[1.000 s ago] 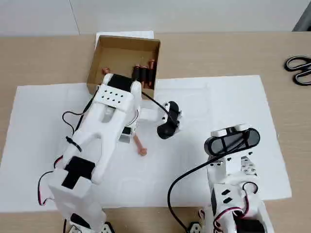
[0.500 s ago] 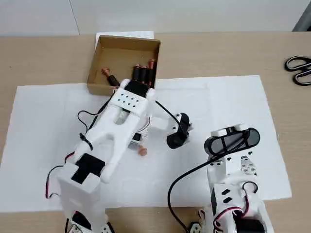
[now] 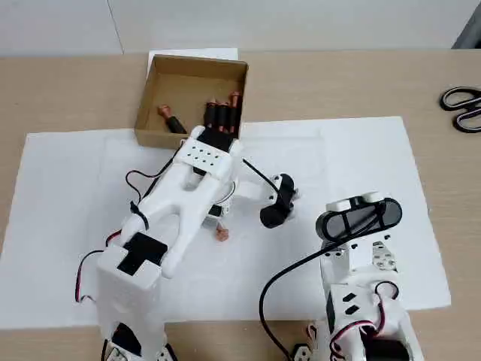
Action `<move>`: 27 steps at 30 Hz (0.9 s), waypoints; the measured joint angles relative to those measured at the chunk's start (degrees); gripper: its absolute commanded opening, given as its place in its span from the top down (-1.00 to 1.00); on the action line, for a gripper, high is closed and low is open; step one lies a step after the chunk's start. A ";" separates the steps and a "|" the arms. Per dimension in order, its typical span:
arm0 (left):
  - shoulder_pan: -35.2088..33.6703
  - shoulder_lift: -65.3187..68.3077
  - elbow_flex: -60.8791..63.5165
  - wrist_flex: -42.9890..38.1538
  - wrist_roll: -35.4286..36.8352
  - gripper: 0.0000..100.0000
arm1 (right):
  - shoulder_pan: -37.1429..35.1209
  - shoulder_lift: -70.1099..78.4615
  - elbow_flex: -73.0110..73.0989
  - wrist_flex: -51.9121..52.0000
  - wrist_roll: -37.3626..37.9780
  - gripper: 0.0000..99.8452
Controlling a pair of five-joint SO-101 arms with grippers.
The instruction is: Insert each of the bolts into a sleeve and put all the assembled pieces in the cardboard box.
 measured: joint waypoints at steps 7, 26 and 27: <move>0.09 0.79 -0.09 -0.09 0.00 0.80 | -0.09 -0.09 0.88 0.00 0.00 0.99; 2.64 9.49 -6.59 1.58 0.00 0.99 | 0.00 -0.09 1.05 -0.18 0.00 0.99; 2.64 9.76 -7.12 1.85 0.00 0.99 | 0.00 -0.09 1.05 -0.35 0.00 0.99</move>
